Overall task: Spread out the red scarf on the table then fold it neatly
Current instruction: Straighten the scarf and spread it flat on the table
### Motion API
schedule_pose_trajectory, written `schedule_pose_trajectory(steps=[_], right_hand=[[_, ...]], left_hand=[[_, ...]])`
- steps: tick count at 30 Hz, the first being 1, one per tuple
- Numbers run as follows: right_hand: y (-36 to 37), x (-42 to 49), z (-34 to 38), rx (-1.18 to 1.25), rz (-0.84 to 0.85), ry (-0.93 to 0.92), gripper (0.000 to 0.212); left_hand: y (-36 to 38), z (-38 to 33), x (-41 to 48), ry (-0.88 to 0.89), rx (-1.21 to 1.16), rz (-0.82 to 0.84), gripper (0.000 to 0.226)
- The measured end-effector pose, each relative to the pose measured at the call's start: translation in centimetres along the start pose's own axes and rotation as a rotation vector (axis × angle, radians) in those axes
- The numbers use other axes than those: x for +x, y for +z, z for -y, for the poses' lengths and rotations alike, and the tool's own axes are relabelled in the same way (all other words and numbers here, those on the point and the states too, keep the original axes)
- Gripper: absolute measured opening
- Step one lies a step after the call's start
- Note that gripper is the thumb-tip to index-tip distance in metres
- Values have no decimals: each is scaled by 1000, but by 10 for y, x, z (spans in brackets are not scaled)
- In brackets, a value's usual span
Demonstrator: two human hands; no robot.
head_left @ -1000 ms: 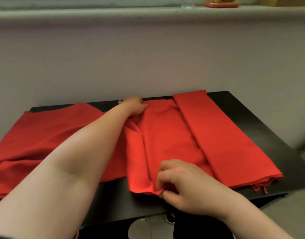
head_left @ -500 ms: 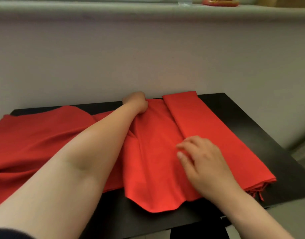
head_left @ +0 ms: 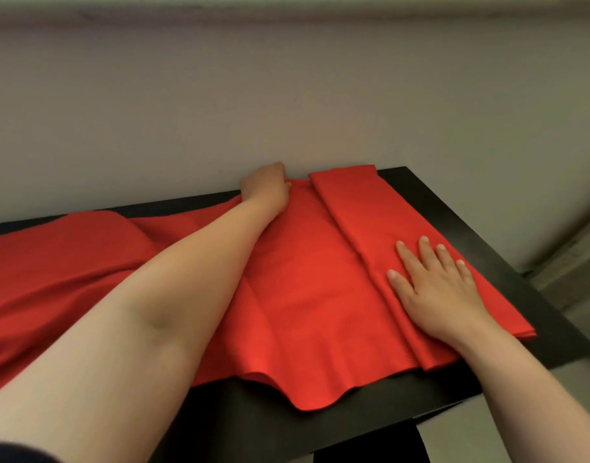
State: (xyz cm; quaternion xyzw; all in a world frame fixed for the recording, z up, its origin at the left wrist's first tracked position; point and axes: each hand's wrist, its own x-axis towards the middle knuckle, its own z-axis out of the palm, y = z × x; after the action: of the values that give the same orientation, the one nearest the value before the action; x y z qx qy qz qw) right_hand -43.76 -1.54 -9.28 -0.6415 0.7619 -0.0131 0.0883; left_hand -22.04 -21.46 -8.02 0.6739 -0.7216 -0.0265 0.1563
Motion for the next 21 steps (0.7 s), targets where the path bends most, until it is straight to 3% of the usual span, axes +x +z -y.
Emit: schedule_pose_trajectory(steps=[4, 8, 10, 13, 21], right_hand=[[-2, 5, -11, 5, -2, -1, 62], [-6, 0, -18, 55, -60, -19, 62], [-4, -4, -24, 32, -76, -9, 62], [-3, -6, -39, -4, -57, 15, 63], [-9, 7, -69, 30, -45, 48, 65]], left_hand=[[5, -39, -17, 234, -18, -87, 38], [8, -87, -39, 474, 1, 176, 52], [12, -99, -42, 482, 78, 346, 59], [23, -109, -41, 490, 173, 462, 64], [42, -141, -26, 533, 170, 431, 63]])
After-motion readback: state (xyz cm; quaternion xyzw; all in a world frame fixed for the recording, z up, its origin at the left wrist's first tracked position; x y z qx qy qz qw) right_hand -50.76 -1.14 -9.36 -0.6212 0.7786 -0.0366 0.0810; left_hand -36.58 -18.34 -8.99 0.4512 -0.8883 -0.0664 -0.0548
